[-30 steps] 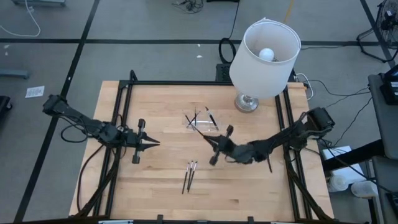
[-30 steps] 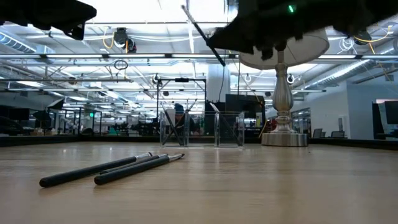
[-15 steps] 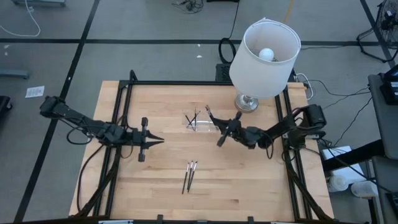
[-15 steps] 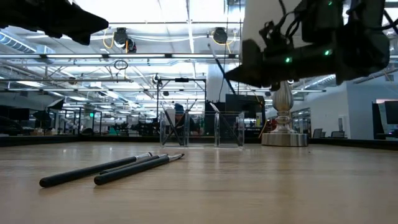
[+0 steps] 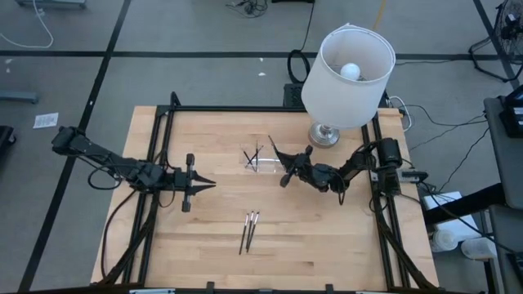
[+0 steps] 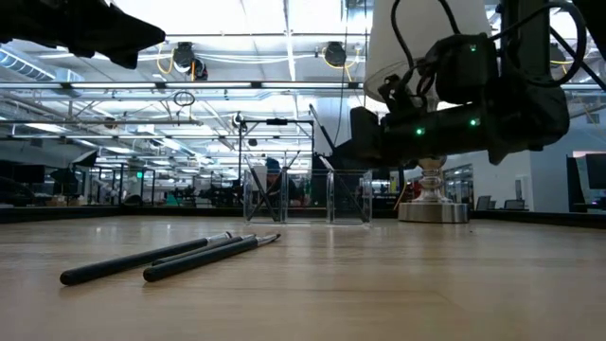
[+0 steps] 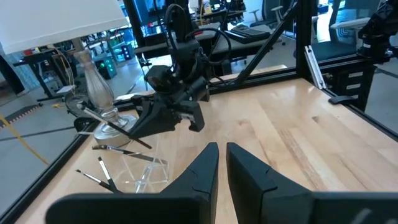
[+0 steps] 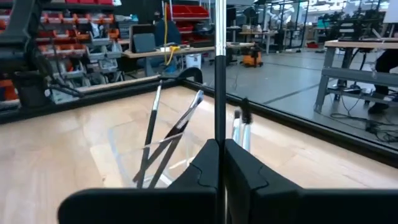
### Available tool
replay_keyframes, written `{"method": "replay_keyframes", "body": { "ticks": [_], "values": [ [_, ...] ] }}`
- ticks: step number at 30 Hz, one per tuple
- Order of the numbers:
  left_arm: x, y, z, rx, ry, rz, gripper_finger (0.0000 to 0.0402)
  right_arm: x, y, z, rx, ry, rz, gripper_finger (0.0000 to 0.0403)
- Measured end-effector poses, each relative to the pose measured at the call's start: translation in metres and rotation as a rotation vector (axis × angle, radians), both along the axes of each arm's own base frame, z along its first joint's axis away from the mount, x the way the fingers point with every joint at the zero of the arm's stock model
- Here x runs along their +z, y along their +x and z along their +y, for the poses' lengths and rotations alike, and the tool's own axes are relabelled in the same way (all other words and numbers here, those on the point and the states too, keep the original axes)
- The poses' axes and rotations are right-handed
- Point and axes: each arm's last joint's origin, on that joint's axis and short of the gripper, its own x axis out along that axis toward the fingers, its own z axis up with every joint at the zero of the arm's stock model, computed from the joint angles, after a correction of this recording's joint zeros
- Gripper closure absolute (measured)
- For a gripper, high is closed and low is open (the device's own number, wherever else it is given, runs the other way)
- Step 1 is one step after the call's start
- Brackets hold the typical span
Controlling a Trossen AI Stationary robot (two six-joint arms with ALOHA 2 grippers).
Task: Put items in baskets/containers
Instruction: Put the black liner brush transparent organizer, then put the black foundation brush transparent organizer
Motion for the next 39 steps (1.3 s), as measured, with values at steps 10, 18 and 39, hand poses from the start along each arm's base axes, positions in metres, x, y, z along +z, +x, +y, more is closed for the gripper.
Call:
{"method": "replay_keyframes", "body": {
  "ticks": [10, 18, 39],
  "values": [
    [-0.0001, 0.0, 0.0, 0.0, 0.0, 0.001, 0.036, -0.0017, 0.0033, 0.0001, 0.0, 0.001, 0.024, 0.0403],
    [-0.0001, 0.0, 0.0, 0.001, -0.01, 0.001, 0.036, -0.0055, 0.0031, 0.0002, 0.001, 0.022, 0.05, 0.0394],
    [-0.0001, 0.0, 0.0, 0.002, -0.016, 0.001, 0.036, -0.0006, 0.003, 0.0011, 0.01, 0.026, 0.037, 0.0361]
  ]
}}
